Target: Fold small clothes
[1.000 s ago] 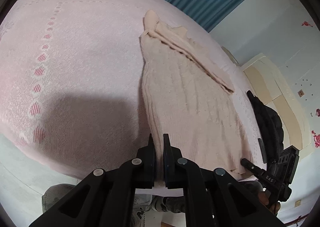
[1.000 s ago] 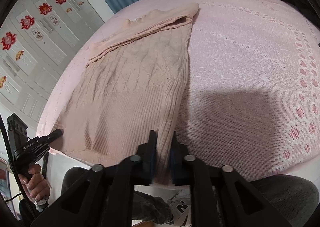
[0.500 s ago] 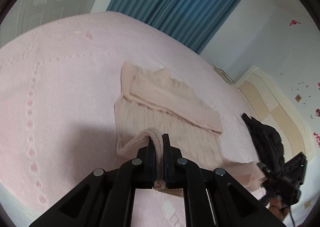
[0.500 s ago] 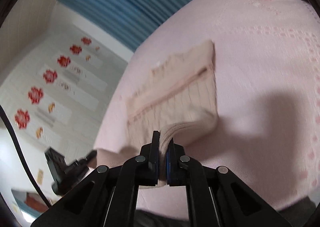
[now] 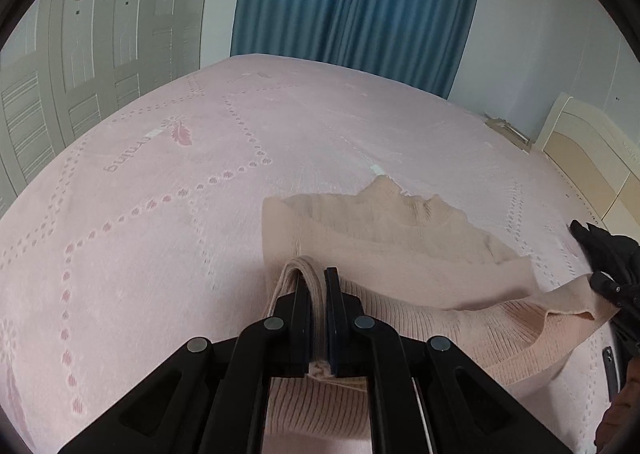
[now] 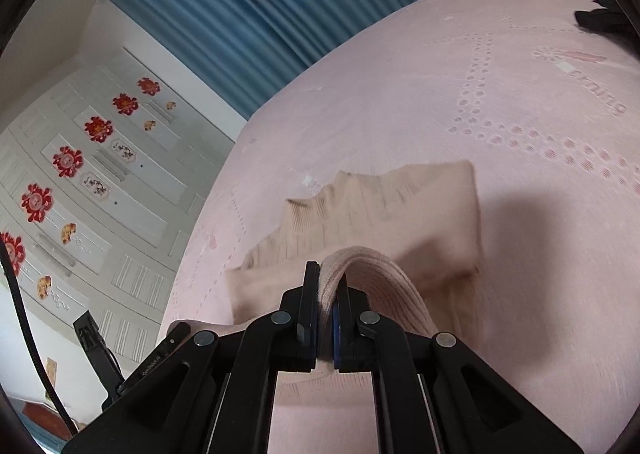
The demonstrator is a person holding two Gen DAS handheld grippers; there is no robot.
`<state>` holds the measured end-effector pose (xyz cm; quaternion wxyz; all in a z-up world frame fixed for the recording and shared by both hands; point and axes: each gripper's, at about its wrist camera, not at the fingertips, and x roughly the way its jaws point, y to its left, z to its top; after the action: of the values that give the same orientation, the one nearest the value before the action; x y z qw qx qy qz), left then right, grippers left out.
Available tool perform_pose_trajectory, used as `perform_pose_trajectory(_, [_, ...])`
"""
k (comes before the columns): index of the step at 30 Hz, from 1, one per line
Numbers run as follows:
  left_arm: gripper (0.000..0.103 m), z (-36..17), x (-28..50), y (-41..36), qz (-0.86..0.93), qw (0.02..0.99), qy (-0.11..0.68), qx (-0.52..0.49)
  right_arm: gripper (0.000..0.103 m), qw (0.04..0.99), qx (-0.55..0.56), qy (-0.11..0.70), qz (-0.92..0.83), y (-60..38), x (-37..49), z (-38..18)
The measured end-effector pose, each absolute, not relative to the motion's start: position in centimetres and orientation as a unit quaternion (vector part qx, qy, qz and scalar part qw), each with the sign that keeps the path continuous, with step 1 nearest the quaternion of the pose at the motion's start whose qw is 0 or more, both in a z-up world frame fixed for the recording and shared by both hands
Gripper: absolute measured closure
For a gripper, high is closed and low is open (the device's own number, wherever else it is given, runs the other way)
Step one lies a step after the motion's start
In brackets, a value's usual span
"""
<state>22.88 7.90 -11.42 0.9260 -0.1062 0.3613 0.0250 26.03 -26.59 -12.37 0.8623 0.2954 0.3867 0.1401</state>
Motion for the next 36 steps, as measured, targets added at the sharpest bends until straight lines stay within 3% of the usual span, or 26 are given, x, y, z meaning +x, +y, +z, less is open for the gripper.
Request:
perform_pose_trajectory(13, [0.096, -14.0, 34.1, 8.9, -0.006, 0.918, 0.37, -0.144, 0.098, 0.861, 0.292, 0.401, 0.111, -26.8, 37.4, -16.3])
perform_pose_trajectory(16, [0.093, -15.4, 35.8, 8.6, -0.005, 0.909, 0.387, -0.154, 0.09, 0.858, 0.274, 0.426, 0.081, -26.4, 39.4, -18.4])
perform_pose_trajectory(18, [0.075, -15.9, 36.1, 9.0, 0.0, 0.905, 0.391, -0.167, 0.082, 0.851, 0.274, 0.441, 0.079, -26.6, 39.6, -19.9])
perform_pose_trajectory(19, [0.071, -16.0, 36.0, 9.3, -0.002, 0.905, 0.389, -0.173, 0.076, 0.847, 0.275, 0.447, 0.089, -26.7, 39.6, -20.4])
perform_pose_trajectory(21, [0.057, -16.2, 35.1, 9.9, -0.011, 0.905, 0.383, -0.184, 0.075, 0.845, 0.269, 0.452, 0.1, -27.0, 38.7, -21.0])
perform_pose_trajectory(30, [0.048, -17.6, 27.1, 11.5, -0.026, 0.893, 0.404, -0.198, 0.075, 0.866, 0.197, 0.441, 0.133, -27.7, 28.3, -20.4])
perform_pose_trajectory(33, [0.045, -18.8, 24.0, 11.9, -0.043, 0.882, 0.416, -0.22, 0.066, 0.863, 0.198, 0.445, 0.136, -27.7, 25.2, -20.6])
perform_pose_trajectory(36, [0.044, -20.2, 21.4, 12.1, -0.058, 0.87, 0.427, -0.241, 0.064, 0.853, 0.205, 0.462, 0.132, -27.7, 23.5, -21.8])
